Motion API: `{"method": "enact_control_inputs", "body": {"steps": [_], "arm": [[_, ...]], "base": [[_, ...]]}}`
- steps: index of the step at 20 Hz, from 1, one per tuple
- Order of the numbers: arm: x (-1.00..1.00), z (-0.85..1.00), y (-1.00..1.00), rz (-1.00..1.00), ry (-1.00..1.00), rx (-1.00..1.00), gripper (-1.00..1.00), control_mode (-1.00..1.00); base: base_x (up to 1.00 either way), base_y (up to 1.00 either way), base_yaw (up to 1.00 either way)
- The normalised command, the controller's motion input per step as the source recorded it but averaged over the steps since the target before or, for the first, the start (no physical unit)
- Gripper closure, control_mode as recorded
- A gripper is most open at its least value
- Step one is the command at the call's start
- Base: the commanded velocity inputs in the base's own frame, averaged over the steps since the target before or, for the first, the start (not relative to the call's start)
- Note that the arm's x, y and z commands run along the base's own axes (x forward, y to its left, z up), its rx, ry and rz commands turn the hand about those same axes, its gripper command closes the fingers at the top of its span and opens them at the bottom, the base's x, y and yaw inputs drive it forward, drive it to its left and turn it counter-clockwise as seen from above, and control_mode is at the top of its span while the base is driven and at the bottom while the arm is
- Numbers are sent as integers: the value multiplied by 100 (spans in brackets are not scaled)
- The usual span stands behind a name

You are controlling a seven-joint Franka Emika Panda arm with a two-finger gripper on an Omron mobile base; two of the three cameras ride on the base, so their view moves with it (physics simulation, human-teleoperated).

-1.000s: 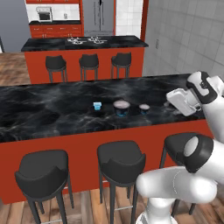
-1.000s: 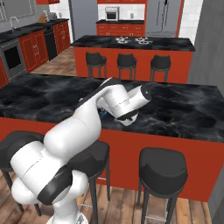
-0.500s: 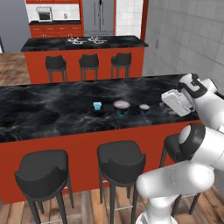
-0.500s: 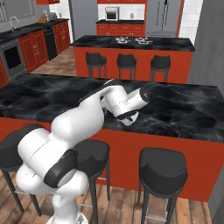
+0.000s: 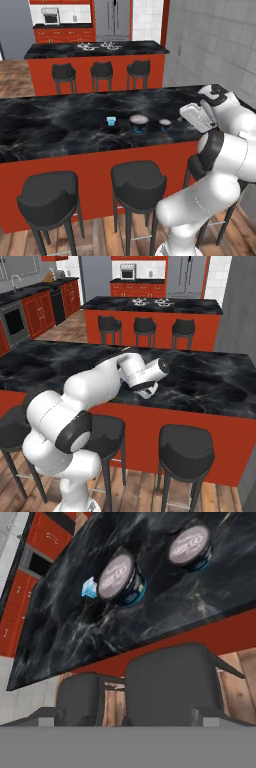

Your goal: Stack the yogurt containers by placing the smaller containers on top of the larger containers.

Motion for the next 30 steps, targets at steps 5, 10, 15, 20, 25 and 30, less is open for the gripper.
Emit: {"method": "enact_control_inputs", "body": {"steps": [5, 10, 15, 20, 25, 30], "arm": [[22, -4, -6, 0, 3, 2, -100, -100], [23, -18, -5, 0, 2, 2, -100, -100], [28, -25, -9, 0, 1, 3, -100, -100], [27, -16, -8, 0, 0, 4, -100, -100], [28, -1, -9, 0, 9, 5, -100, -100], [28, 0, -4, 0, 9, 3, -100, -100]], "base": [[0, 0, 0], [0, 0, 0], [0, 0, 0], [0, 0, 0], [0, 0, 0], [0, 0, 0]]}}
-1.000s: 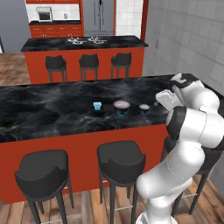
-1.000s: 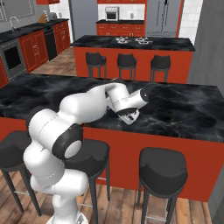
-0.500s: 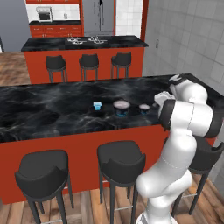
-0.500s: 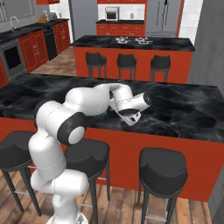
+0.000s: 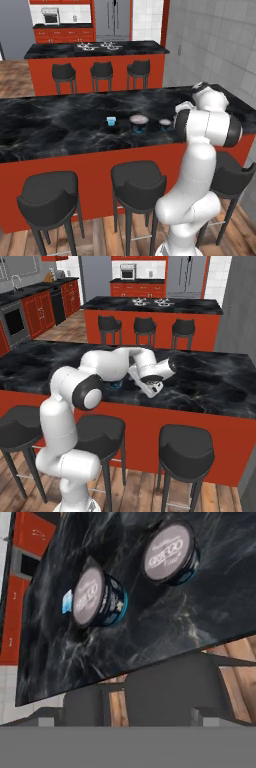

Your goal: Stack the yogurt containers by placing the smaller containers on top of the larger containers.

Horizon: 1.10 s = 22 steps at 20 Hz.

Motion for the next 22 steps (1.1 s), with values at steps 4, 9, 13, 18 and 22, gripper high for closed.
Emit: {"method": "enact_control_inputs", "body": {"steps": [4, 9, 13, 18, 22], "arm": [[28, -9, 0, 0, 5, 0, -100, -100], [18, -24, 0, 0, 3, 0, -100, -100], [13, -29, 0, 0, 0, 0, -100, -100], [17, -15, 0, 0, 0, 0, -100, -100], [22, -5, 0, 0, 0, 0, -100, -100]], "base": [[0, 0, 0], [0, 0, 0], [0, 0, 0], [0, 0, 0], [0, 0, 0]]}}
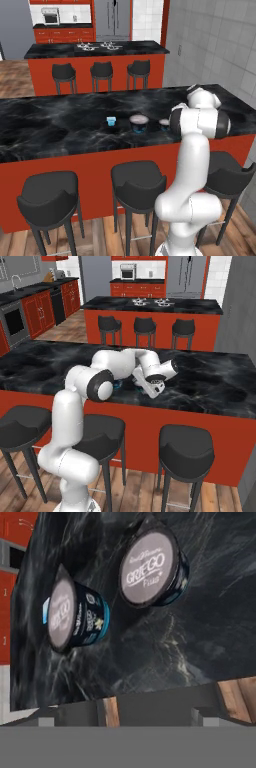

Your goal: Stack the yogurt containers by placing the smaller containers on top of the larger containers.

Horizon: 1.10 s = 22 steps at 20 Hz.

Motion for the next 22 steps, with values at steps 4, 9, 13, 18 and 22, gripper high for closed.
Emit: {"method": "enact_control_inputs", "body": {"steps": [4, 9, 13, 18, 22], "arm": [[22, -7, 0, 0, 0, 0, -100, -100], [23, -13, 0, 0, 0, 0, -100, -100], [22, -12, 0, 0, 0, 0, -100, -100], [23, -7, 0, 0, 0, 0, -100, -100], [22, -8, 0, 0, 0, 0, -100, -100]], "base": [[0, 0, 0], [0, 0, 0], [0, 0, 0], [0, 0, 0], [0, 0, 0]]}}
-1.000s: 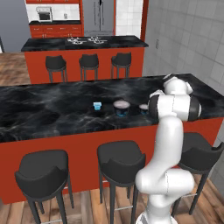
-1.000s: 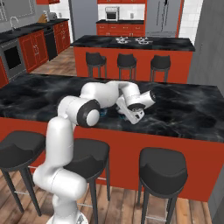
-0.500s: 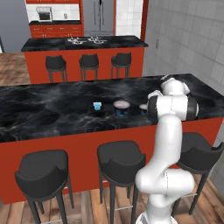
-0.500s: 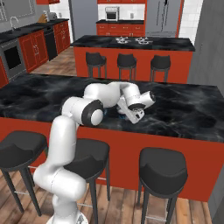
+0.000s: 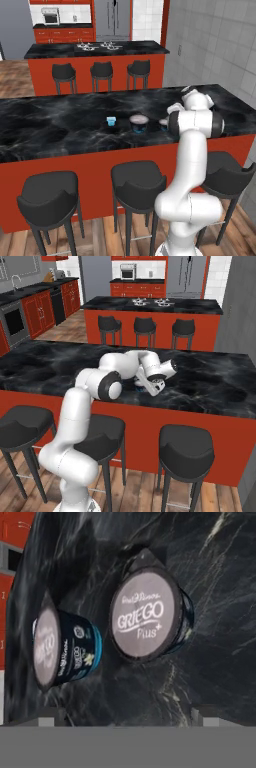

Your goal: Stack the yogurt containers by placing the smaller containers on top of the larger containers.

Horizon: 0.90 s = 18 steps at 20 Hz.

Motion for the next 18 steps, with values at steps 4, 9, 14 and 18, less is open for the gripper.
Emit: {"method": "enact_control_inputs", "body": {"steps": [4, 9, 14, 18], "arm": [[22, -11, 0, 0, 0, 0, -100, -100], [23, -14, 0, 0, 0, 0, -100, -100], [21, -13, 0, 0, 0, 0, -100, -100], [21, -12, 0, 0, 1, 0, -100, -100]], "base": [[0, 0, 0], [0, 0, 0], [0, 0, 0], [0, 0, 0]]}}
